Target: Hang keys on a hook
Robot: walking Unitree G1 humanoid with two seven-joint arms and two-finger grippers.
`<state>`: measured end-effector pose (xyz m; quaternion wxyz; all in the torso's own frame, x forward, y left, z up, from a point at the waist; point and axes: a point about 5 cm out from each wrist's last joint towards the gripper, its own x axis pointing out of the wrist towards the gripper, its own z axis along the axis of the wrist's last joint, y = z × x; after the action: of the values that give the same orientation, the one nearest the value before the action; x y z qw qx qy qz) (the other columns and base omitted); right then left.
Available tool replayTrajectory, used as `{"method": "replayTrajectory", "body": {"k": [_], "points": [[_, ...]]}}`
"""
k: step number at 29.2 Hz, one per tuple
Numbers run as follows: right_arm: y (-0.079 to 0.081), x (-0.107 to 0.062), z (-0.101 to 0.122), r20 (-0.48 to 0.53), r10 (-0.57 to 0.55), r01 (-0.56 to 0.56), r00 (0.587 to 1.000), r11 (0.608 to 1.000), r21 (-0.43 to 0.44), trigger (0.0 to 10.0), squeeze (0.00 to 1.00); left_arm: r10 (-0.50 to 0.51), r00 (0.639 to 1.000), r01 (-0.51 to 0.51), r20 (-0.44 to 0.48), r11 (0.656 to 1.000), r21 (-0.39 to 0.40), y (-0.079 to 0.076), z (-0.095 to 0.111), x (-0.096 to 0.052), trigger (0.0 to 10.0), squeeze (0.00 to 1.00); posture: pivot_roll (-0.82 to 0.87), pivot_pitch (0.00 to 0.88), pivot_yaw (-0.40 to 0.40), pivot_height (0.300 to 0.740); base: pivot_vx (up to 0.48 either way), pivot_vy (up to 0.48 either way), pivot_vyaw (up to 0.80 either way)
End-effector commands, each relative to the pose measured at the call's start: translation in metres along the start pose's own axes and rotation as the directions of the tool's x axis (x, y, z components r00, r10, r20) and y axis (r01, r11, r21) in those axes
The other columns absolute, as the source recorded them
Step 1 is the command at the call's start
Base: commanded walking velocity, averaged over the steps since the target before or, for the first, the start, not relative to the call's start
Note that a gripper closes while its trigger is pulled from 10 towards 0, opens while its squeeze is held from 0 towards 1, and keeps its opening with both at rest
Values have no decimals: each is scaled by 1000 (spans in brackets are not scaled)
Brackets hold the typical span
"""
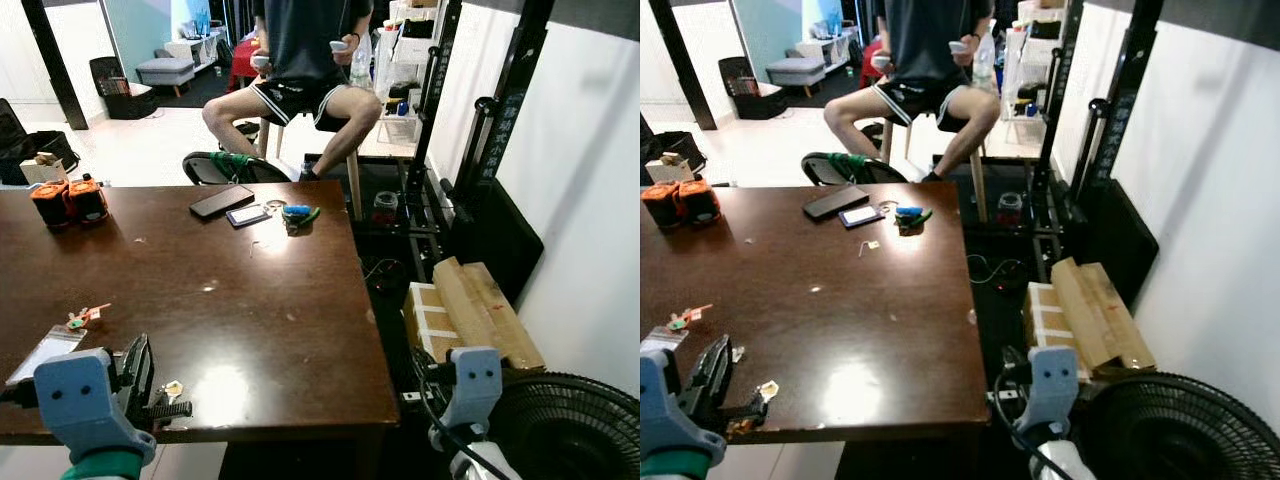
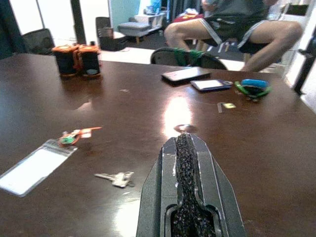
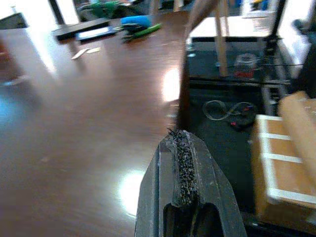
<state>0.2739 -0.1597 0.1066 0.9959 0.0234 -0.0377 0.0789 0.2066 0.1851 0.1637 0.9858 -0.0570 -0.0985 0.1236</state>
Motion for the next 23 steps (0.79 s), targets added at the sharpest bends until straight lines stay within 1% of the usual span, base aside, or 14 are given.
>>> {"method": "replayTrajectory", "body": {"k": [1,10,23], "points": [[2,0,-1,-7,13,-13,1000,1000,7,10000,0,10,1000,-10,-15,1000,8,3,-2,-2,10000,0,-36,0,136,740,0,0,0],[1,0,-2,-16,16,-15,1000,1000,10,10000,0,-15,1000,14,-9,1000,-15,-1,0,-3,10000,0,-38,0,133,740,0,0,0],[1,-1,-4,-22,10,-10,1000,1000,8,10000,0,-27,1000,26,-16,999,-32,-2,-1,-2,10000,0,-38,0,133,740,0,-353,0]]}}
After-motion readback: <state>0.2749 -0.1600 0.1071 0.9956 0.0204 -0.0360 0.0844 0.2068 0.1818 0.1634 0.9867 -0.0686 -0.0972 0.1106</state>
